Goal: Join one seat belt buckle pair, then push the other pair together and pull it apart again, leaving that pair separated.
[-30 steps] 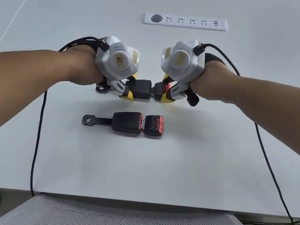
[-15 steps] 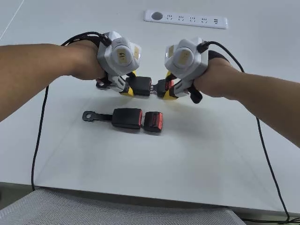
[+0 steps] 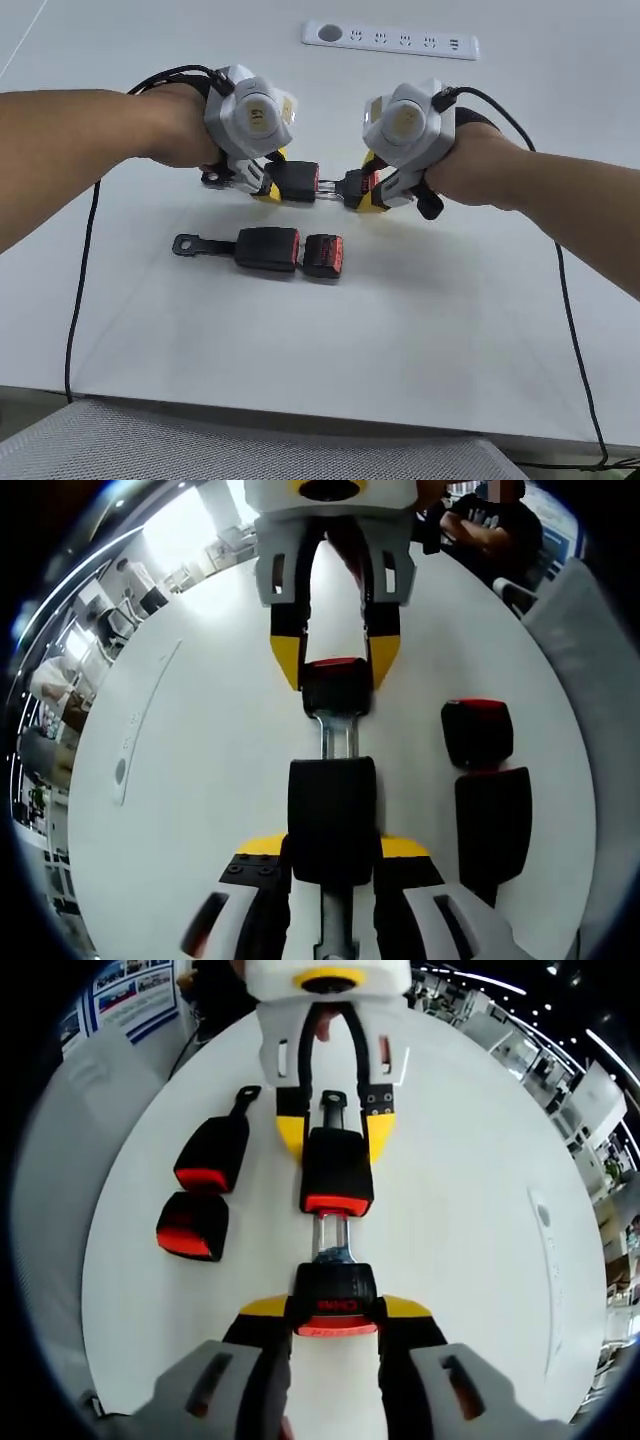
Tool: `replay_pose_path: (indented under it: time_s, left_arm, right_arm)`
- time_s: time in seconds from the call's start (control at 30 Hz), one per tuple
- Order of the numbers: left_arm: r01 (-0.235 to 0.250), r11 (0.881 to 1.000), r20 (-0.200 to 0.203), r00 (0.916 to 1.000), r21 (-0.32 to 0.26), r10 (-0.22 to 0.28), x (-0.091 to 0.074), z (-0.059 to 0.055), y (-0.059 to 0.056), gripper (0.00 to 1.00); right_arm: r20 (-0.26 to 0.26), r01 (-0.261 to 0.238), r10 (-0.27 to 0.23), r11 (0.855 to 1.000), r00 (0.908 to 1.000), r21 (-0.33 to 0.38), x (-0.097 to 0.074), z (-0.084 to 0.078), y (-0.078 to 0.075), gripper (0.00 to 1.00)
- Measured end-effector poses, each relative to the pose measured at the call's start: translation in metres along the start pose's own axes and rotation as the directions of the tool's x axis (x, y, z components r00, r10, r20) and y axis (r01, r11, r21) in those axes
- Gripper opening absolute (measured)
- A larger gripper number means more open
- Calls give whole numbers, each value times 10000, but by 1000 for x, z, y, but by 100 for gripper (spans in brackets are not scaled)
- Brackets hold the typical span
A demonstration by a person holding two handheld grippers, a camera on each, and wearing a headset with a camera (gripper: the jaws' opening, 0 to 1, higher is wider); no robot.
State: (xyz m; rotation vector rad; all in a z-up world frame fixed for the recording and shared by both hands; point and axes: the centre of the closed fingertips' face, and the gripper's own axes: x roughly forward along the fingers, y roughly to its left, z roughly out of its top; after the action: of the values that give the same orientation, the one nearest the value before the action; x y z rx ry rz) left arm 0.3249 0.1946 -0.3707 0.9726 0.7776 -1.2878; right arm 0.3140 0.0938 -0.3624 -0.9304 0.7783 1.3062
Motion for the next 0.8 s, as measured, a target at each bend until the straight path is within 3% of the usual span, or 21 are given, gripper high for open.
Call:
replay_pose_path:
  time_s: [0.27, 0.47, 0.7, 0.77, 0.8]
  left_arm:
    - [-39, 10000, 20, 10000, -22, 39, 1, 0, 1, 32]
    - [-57, 10000, -5, 10000, -1, 57, 1, 0, 3, 32]
    - [-99, 9999, -25, 9999, 61, 99, 1, 0, 4, 33]
    - [-130, 9999, -16, 9999, -14, 130, 2, -1, 4, 33]
    - [-124, 9999, 34, 9999, -28, 124, 2, -1, 4, 33]
  right_arm:
    - [-133, 42, -36, 9991, 9999, 413, -19, -33, 8, 32]
    - [-456, 142, -114, 9980, 9989, 612, -29, -61, 4, 33]
    - [-673, -23, 82, 9961, 9977, 883, -32, -74, 3, 34]
    - [-968, -151, 239, 9958, 9950, 905, -32, -81, 7, 35]
    - [-832, -27, 137, 9914, 9964, 1309, -32, -79, 5, 35]
